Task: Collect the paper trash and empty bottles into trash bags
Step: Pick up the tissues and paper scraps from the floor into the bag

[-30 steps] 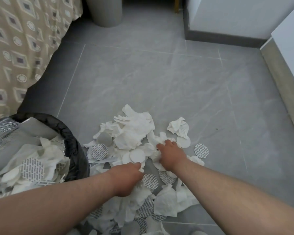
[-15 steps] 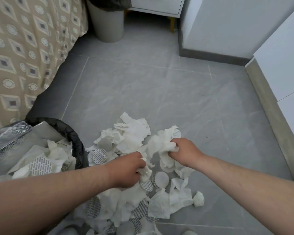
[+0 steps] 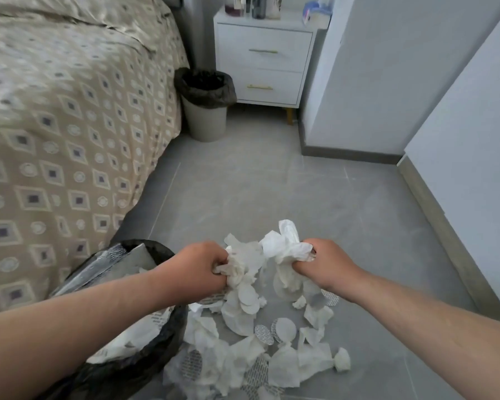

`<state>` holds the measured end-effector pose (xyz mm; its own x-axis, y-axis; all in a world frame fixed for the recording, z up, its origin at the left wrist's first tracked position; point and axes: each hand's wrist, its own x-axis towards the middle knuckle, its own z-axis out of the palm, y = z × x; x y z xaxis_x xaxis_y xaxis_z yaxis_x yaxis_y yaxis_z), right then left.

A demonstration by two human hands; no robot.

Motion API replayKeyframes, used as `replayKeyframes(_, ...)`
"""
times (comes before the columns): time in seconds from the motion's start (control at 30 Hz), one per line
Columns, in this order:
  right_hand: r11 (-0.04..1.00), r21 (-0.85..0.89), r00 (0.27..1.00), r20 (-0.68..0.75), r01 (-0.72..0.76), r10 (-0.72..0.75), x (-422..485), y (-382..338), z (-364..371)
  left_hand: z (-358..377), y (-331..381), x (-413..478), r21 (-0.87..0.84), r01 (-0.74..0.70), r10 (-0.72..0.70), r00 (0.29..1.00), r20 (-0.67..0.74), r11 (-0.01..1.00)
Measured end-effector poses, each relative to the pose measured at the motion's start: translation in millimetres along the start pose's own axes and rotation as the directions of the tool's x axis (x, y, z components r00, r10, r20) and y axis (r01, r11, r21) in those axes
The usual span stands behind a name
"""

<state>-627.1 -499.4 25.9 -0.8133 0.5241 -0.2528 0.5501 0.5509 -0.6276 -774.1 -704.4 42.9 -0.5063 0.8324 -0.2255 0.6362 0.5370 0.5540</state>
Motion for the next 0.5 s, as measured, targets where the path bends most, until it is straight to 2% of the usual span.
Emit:
replayKeyframes(0.2, 0.994, 0.036, 0.995, -0.013, 0.102, -0.101, -26.0, -70.3, 7.4, -38.2, -24.1, -68.2, -0.056, 0.154, -0.156, 0.987, -0.024, 0.986)
replayKeyframes(0.27, 0.992, 0.055, 0.994, 0.0, 0.113, -0.113, -32.3, -88.8, 15.8, -39.3, -51.0, -86.6, -0.105, 0.275, -0.283, 0.956, -0.077, 0.956)
replayKeyframes(0.37, 0.988, 0.096, 0.992, 0.01, 0.124, -0.125, -42.3, -111.9, 27.9, -34.3, -90.6, -107.8, -0.24, 0.465, -0.506, 0.85, -0.15, 0.852)
replayKeyframes(0.5, 0.97, 0.215, 0.993, 0.005, 0.114, -0.117, -53.4, -133.1, 40.6, -30.2, -115.3, -108.4, -0.254, 0.504, -0.546, 0.827, -0.133, 0.825)
